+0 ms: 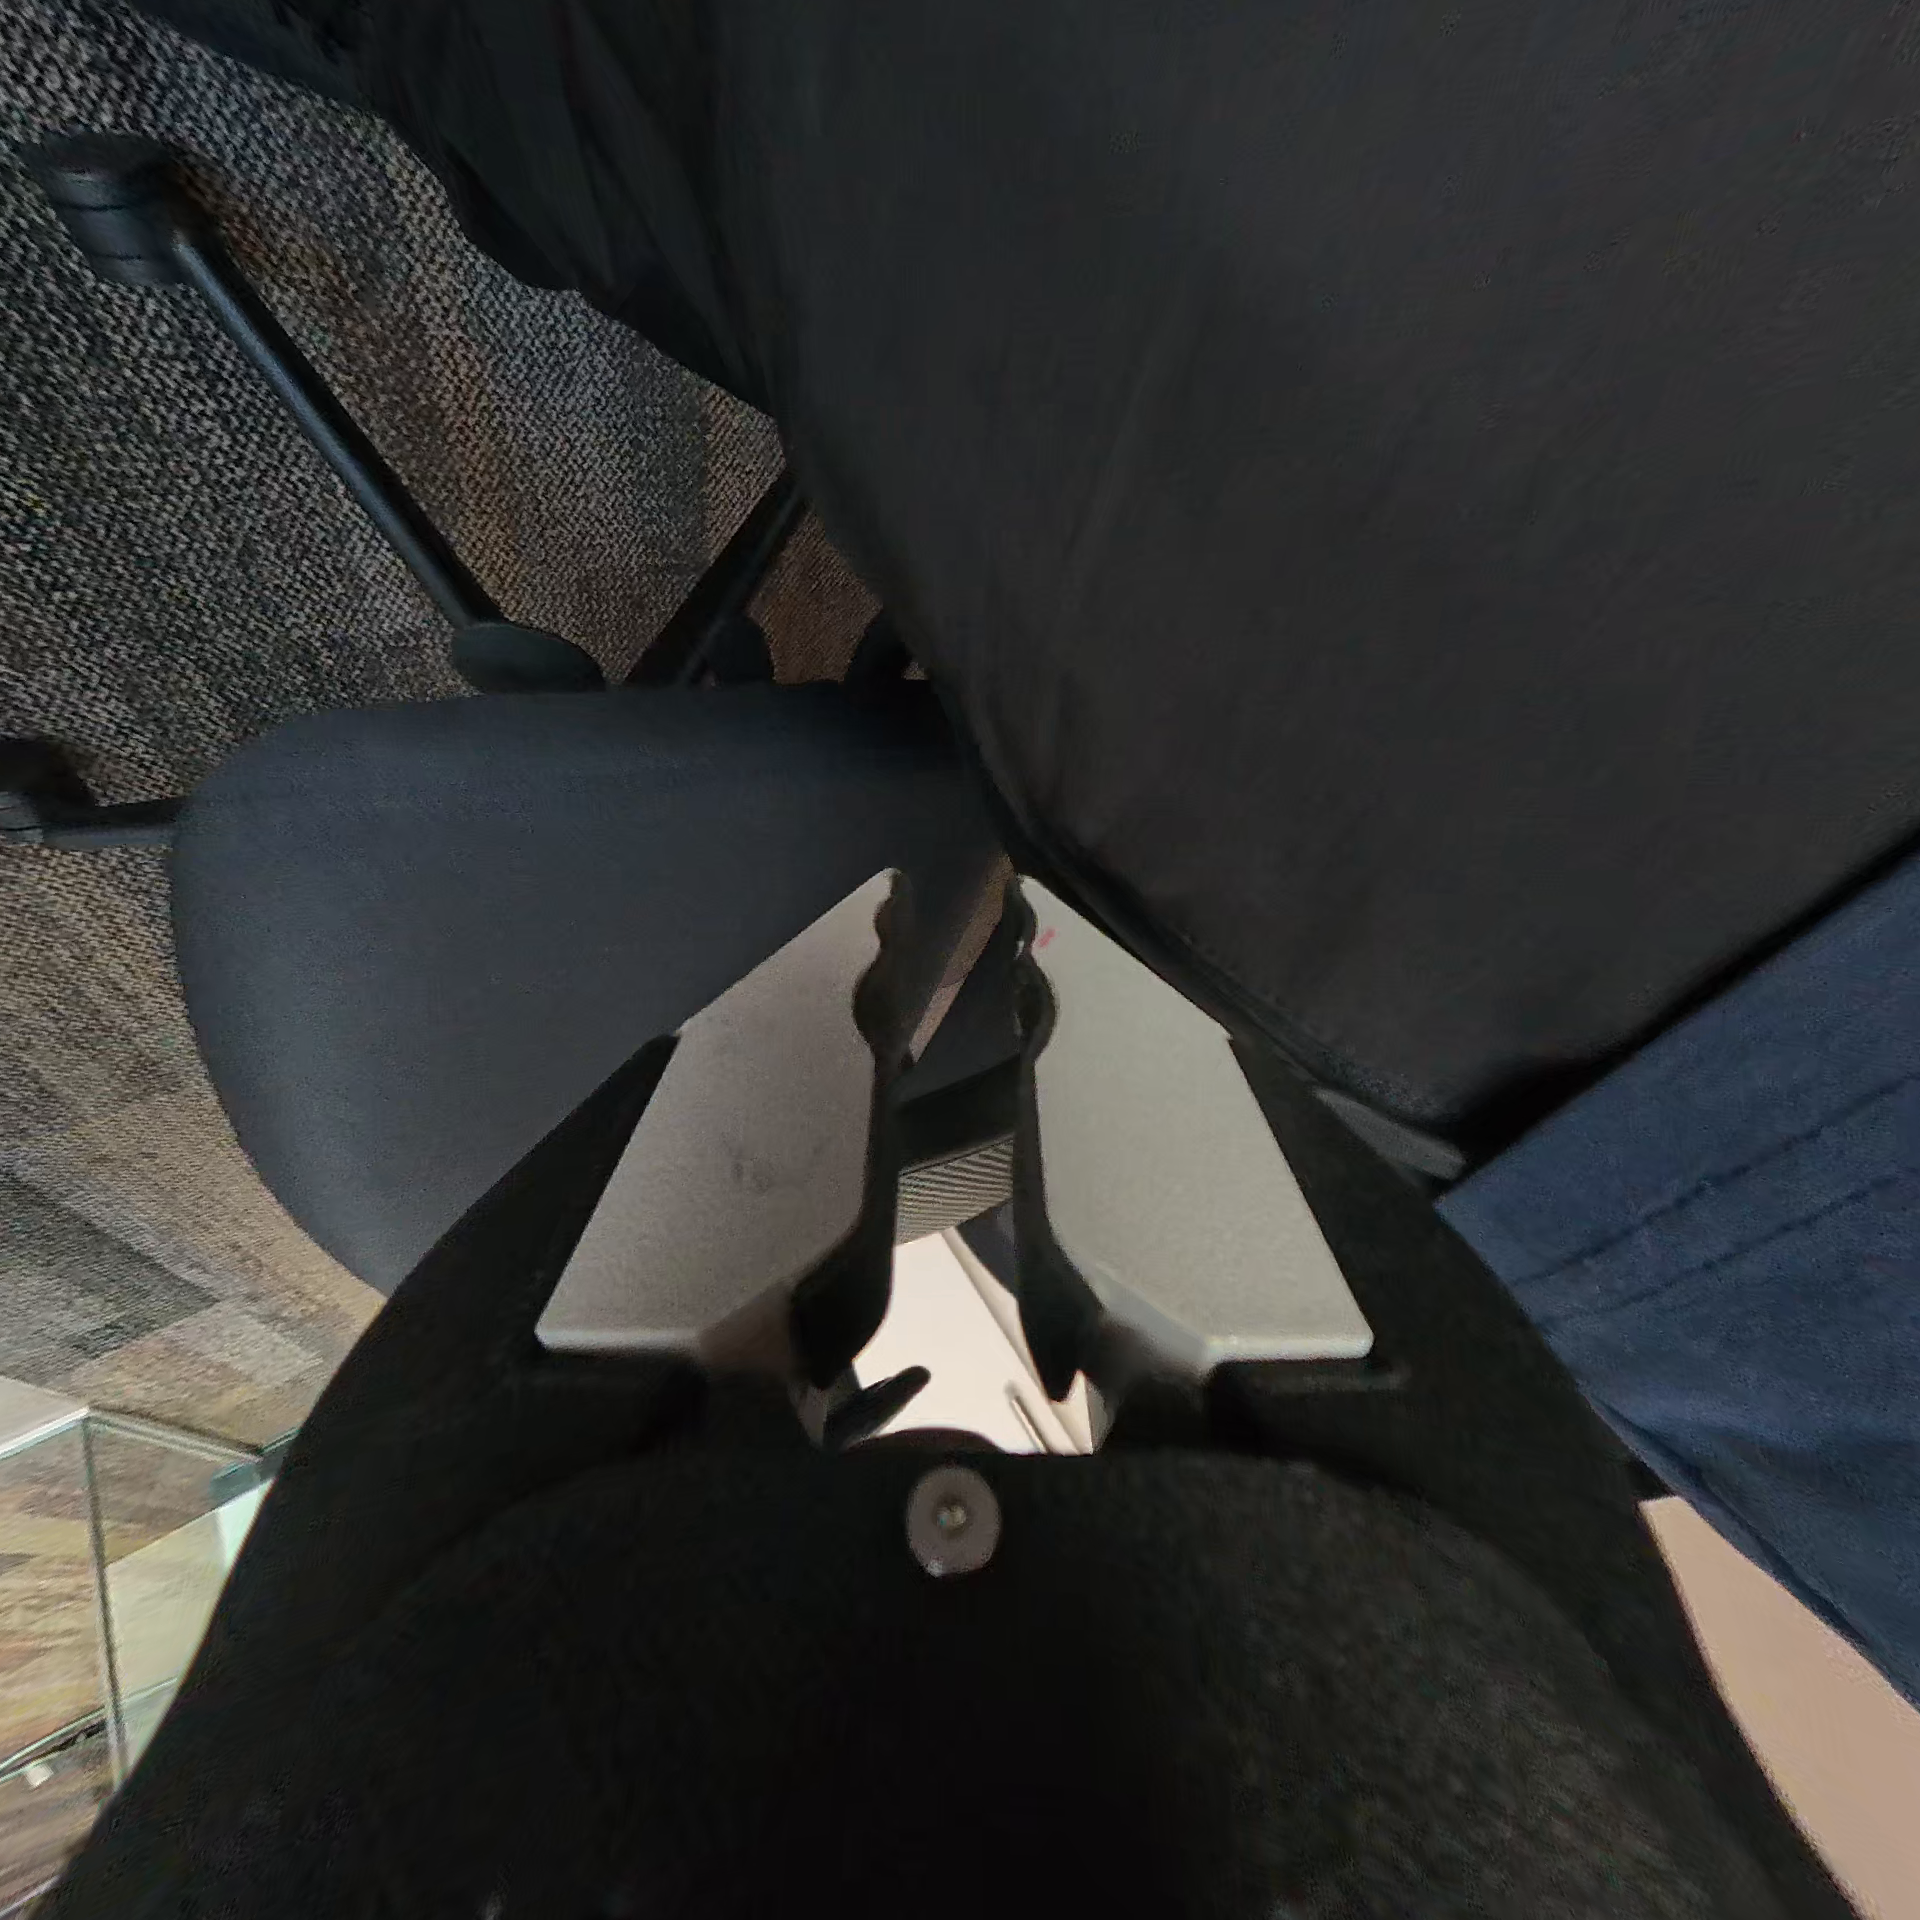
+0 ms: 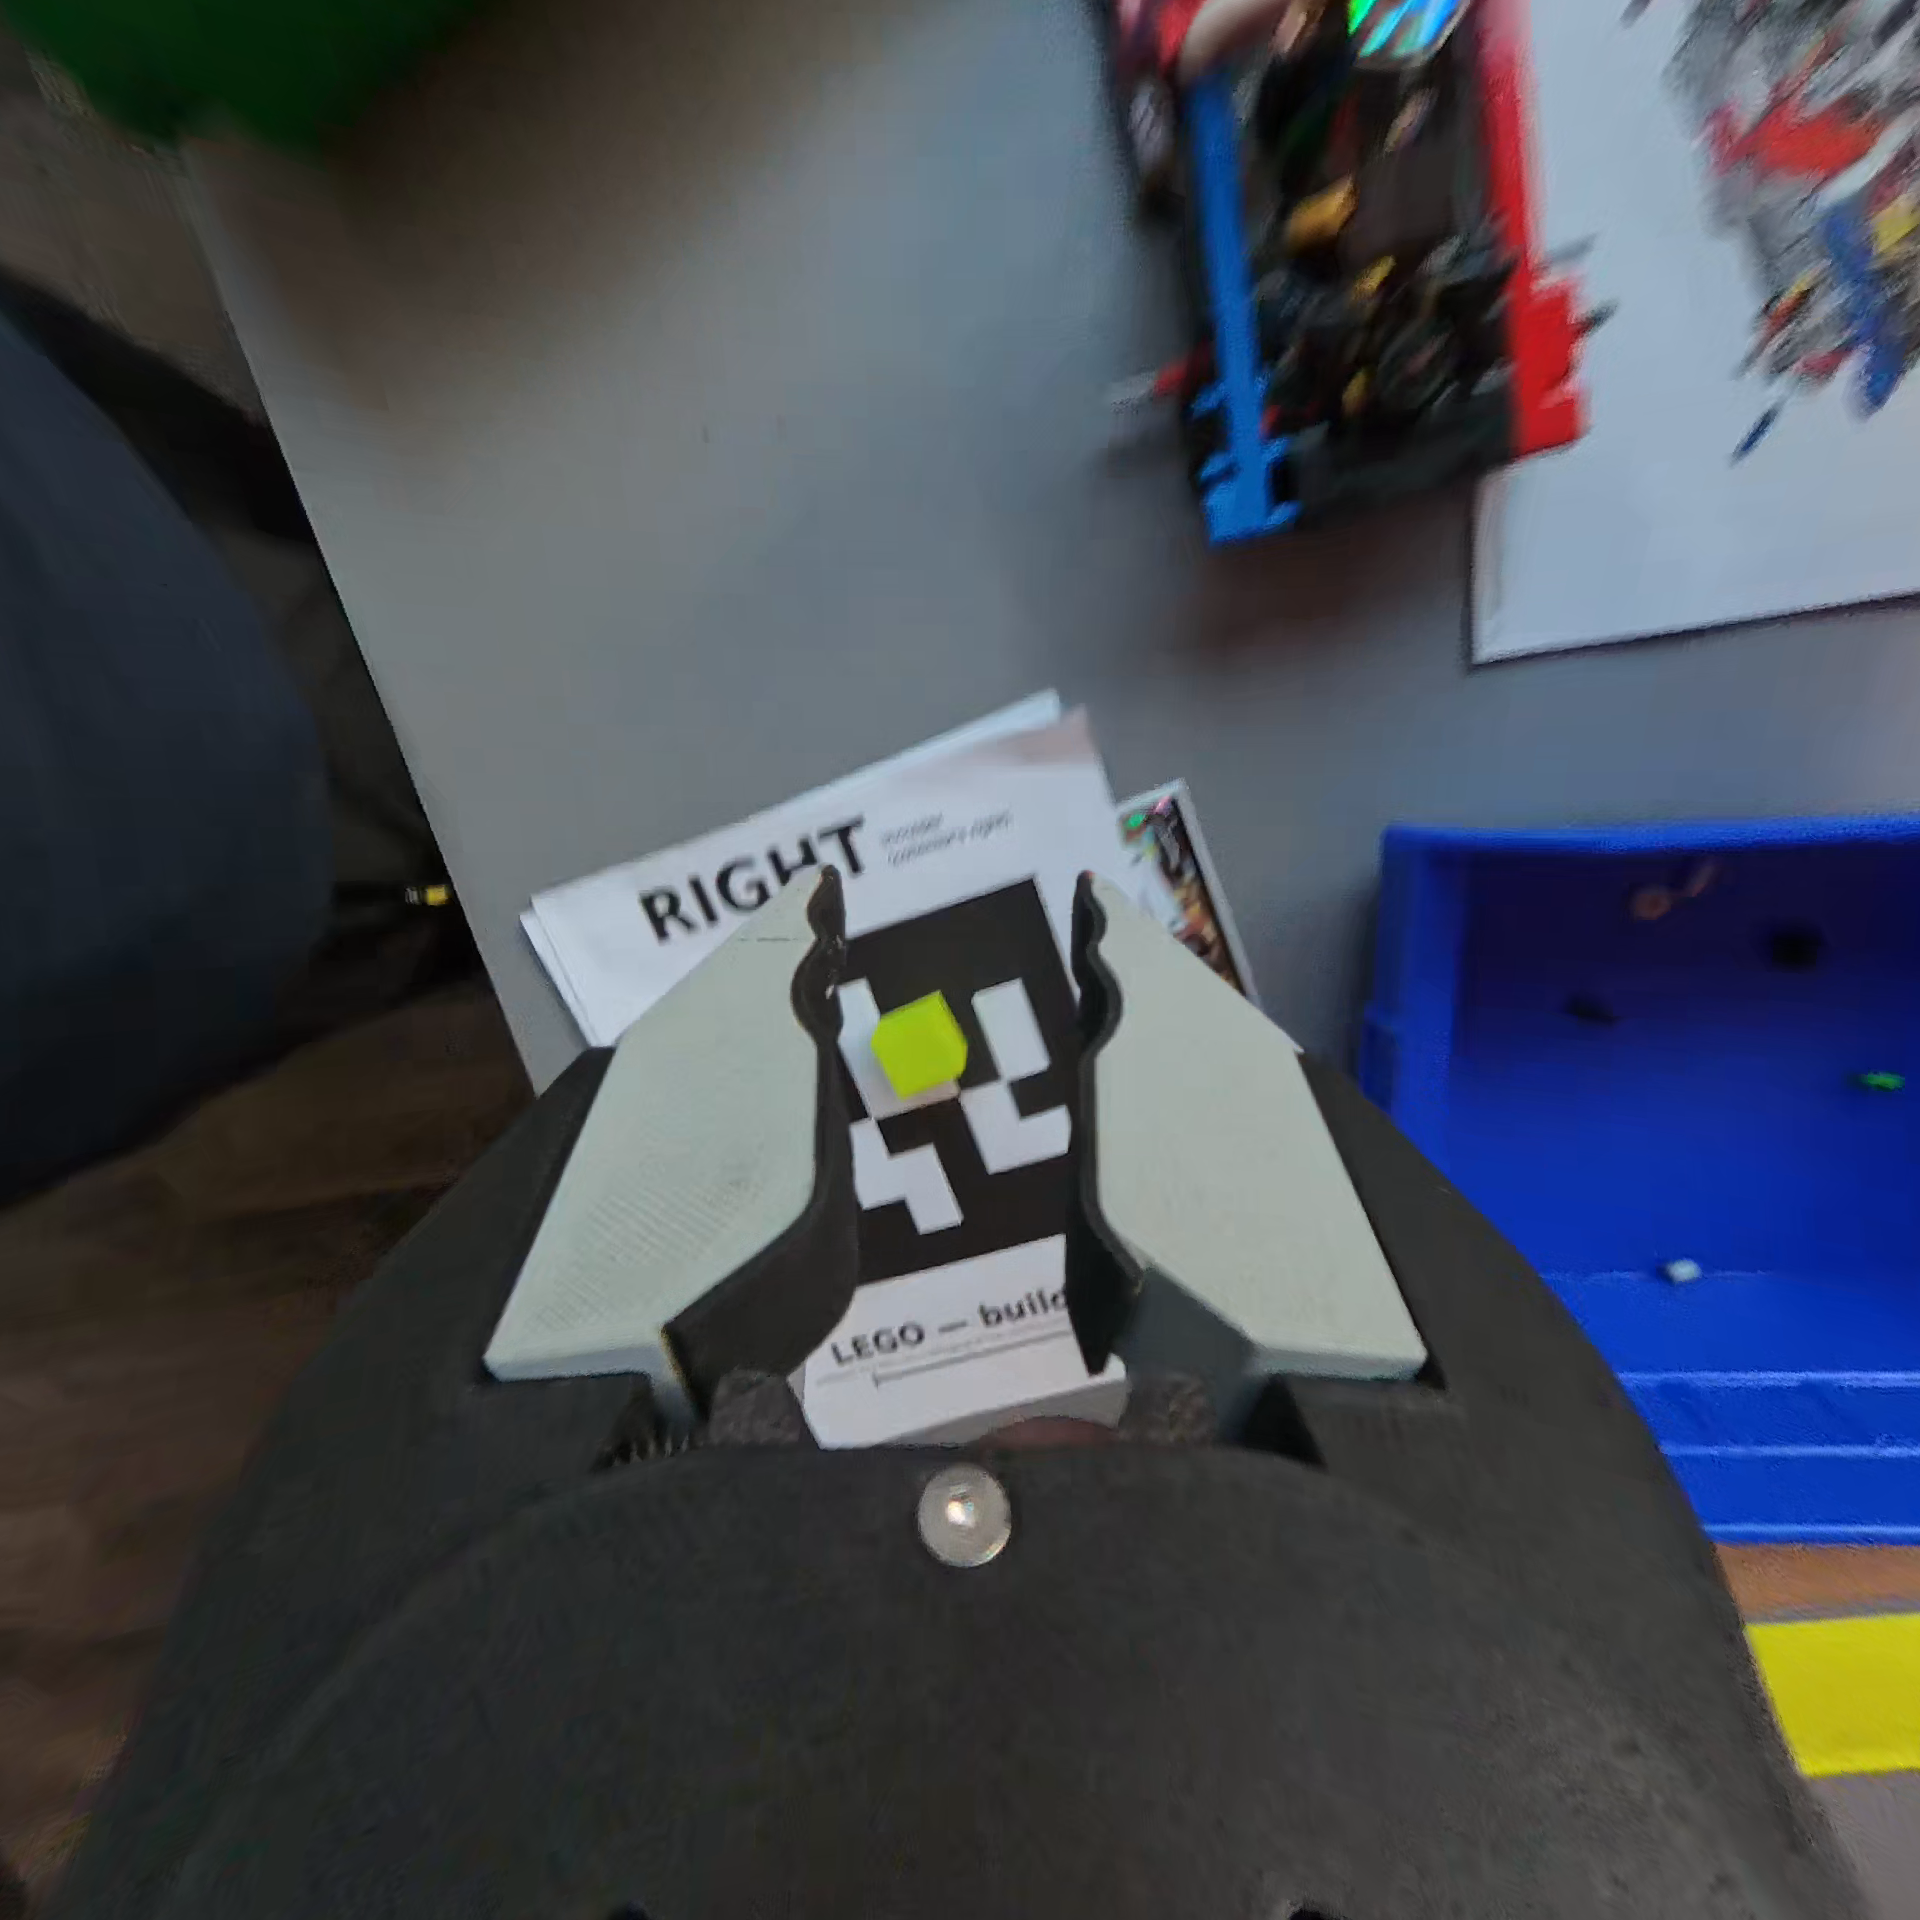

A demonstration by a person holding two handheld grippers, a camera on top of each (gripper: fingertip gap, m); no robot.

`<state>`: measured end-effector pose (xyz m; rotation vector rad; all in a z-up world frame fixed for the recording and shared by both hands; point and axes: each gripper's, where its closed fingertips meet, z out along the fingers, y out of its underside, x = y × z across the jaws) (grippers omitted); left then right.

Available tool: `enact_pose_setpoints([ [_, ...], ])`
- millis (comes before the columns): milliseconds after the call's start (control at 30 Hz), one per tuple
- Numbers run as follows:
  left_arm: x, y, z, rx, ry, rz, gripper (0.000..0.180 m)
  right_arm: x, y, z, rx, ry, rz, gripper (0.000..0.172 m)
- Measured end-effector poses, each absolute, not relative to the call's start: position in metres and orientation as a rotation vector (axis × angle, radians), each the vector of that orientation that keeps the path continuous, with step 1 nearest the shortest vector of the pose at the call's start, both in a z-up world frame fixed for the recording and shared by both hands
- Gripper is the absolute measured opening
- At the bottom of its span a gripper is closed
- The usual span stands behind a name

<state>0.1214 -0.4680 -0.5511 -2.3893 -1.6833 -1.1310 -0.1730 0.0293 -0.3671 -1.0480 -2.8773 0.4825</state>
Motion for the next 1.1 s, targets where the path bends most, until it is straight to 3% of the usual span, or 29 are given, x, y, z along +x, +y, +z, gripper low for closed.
enact_pose_setpoints([
  [300, 0.104, -0.465, -0.547, -2.453, -1.630, -1.102, 0.016, -0.087, 0.065, -0.457, -0.991, -2.966, 0.143, 0.034],
  [500, 0.113, -0.460, -0.545, -2.462, -1.628, -1.110, 0.016, -0.085, 0.085, -0.479, -1.001, -2.978, 0.115, 0.041],
  [1100, 0.132, -0.454, -0.538, -2.440, -1.684, -1.106, 0.016, -0.091, 0.086, -0.498, -0.832, -3.069, 0.095, 0.028],
])
